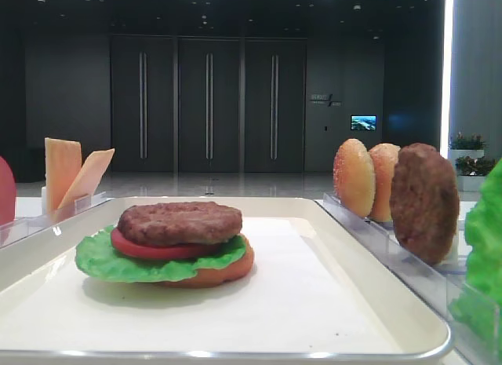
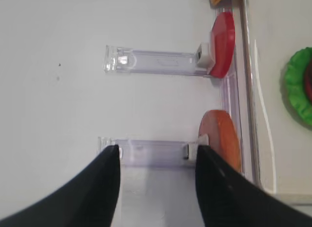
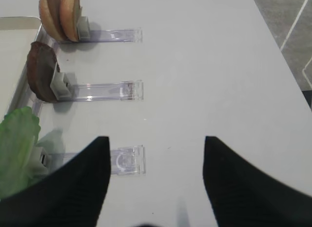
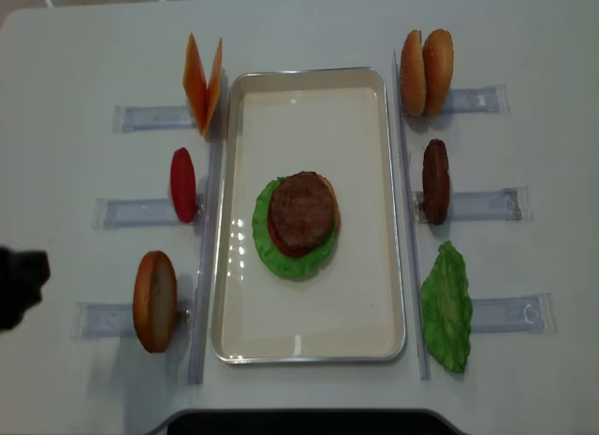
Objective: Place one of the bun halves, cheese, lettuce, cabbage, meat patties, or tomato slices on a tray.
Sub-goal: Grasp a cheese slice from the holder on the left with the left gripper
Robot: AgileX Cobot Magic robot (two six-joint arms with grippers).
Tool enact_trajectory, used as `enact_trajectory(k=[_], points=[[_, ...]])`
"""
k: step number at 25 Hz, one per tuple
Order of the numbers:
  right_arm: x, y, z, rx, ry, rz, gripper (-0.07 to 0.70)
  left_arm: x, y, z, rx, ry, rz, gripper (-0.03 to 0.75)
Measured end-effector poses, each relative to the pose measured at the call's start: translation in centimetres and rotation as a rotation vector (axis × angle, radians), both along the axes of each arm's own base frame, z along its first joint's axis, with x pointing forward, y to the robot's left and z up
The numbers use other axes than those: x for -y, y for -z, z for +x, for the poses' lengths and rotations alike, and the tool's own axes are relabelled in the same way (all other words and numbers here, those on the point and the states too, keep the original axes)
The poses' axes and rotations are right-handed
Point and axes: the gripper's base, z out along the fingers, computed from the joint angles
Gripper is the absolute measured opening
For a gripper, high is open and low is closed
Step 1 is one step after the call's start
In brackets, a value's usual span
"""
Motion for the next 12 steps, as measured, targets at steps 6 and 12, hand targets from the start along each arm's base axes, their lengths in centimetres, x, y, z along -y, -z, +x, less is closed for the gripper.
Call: enact_trajectory(k=[6, 12], points=[[0.0, 0.0, 0.0, 0.000, 0.000, 0.000, 0.402, 0.3, -0.5, 11.4, -0.147, 0.028, 0.020, 0.382], [0.0, 0.0, 0.0, 0.000, 0.000, 0.000, 0.402, 0.6, 0.9, 22.2, -0.253, 0.045, 0.029, 0.382]])
